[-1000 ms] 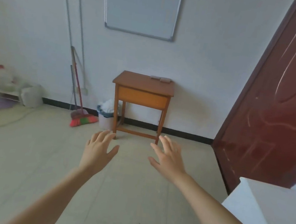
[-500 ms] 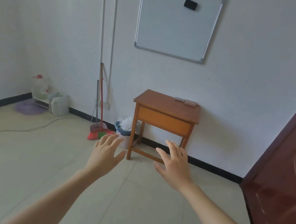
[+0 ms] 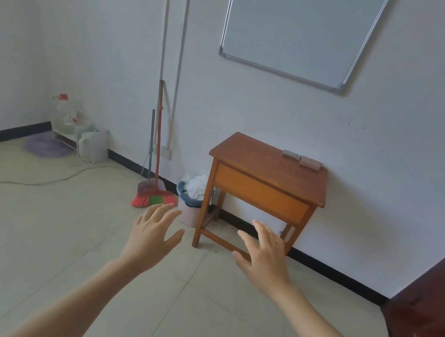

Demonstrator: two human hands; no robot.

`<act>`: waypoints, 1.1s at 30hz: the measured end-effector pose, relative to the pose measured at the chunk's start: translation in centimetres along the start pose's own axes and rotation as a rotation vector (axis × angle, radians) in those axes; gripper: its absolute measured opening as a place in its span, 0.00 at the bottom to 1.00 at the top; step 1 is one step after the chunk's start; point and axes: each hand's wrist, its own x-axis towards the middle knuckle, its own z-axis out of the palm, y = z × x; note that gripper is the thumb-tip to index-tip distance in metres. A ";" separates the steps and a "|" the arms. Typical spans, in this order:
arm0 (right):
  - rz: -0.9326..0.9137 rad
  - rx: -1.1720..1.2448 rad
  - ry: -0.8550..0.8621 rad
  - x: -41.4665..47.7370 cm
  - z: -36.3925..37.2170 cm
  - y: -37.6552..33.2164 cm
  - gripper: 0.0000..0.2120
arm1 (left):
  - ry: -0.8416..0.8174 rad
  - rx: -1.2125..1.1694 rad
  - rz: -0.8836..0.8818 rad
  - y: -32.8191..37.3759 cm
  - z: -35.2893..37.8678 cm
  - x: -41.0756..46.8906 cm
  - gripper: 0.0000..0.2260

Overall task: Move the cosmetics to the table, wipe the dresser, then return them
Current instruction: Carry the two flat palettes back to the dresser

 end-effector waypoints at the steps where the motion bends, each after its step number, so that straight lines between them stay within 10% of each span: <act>1: -0.007 -0.019 -0.003 1.3 0.9 0.3 0.22 | -0.008 -0.005 0.002 -0.8 0.5 1.8 0.23; 15: 0.400 -0.013 -0.174 16.5 9.1 7.0 0.22 | -0.156 -0.110 0.071 -7.7 7.6 26.0 0.19; 33: 0.633 0.100 -0.261 24.6 15.6 30.4 0.30 | -0.274 -0.126 0.249 3.9 24.0 47.8 0.20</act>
